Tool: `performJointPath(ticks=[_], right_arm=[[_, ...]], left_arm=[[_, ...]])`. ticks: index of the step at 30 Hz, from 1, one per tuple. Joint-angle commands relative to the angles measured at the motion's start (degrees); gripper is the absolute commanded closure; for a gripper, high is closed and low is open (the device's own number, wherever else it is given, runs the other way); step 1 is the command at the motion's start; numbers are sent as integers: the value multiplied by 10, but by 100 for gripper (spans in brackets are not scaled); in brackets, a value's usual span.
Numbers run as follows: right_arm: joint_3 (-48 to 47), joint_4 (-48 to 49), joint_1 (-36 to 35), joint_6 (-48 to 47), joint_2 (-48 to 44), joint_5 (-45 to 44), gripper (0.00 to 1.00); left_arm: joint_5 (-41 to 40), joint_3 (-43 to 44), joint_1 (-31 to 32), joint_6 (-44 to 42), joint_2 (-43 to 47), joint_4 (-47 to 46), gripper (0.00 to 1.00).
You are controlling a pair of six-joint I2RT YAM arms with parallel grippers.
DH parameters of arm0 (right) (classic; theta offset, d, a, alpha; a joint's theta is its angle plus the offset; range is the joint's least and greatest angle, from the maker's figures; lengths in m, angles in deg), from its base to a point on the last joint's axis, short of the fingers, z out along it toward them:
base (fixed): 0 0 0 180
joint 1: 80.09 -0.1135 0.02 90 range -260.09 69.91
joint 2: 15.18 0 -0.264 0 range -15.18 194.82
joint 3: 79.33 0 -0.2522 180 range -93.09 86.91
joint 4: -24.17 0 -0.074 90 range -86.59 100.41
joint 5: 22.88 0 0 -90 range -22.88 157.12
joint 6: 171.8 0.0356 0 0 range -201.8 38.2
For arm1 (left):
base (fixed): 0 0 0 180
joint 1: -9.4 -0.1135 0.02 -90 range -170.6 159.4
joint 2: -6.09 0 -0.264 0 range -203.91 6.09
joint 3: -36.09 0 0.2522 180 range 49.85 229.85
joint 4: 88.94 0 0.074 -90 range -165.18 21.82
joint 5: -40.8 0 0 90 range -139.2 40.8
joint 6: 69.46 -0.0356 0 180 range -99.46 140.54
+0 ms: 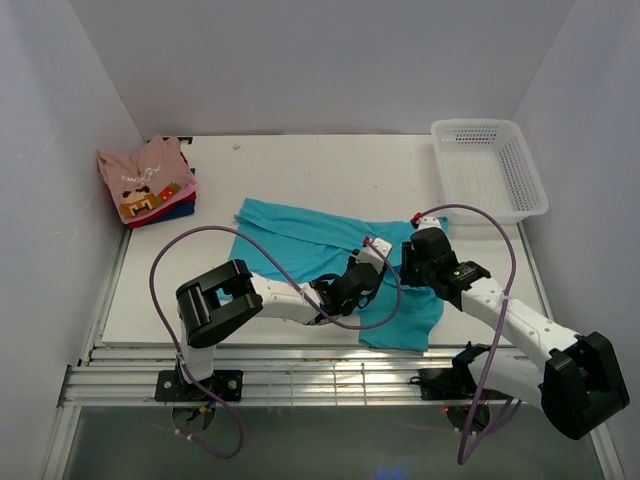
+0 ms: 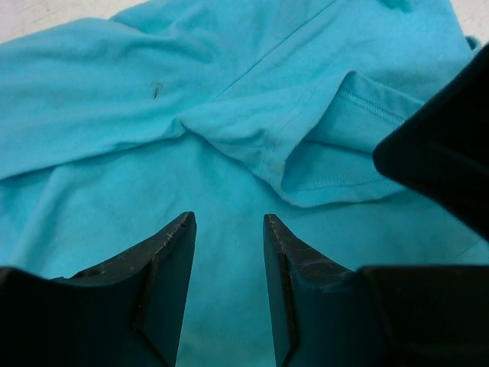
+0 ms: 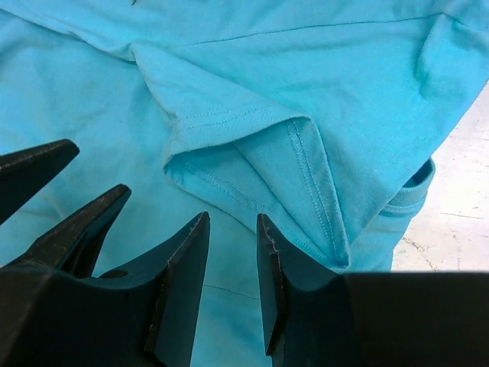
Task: Fold and stack the t-shirts
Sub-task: Fold the flattened tshirt in 1/3 of the way
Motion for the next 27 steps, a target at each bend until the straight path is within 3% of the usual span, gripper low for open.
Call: performJointPath(ticks=[1, 12, 17, 27], right_arm=[[5, 14, -2, -1, -18, -6, 62], [19, 56, -3, 5, 7, 4, 61], [24, 55, -3, 3, 3, -1, 60], [29, 47, -3, 0, -17, -9, 60]], left_arm=[[-28, -21, 10, 20, 48, 2, 49], [-7, 5, 23, 27, 33, 0, 47], [3, 33, 30, 14, 13, 0, 41], [-20, 65, 42, -1, -38, 0, 40]])
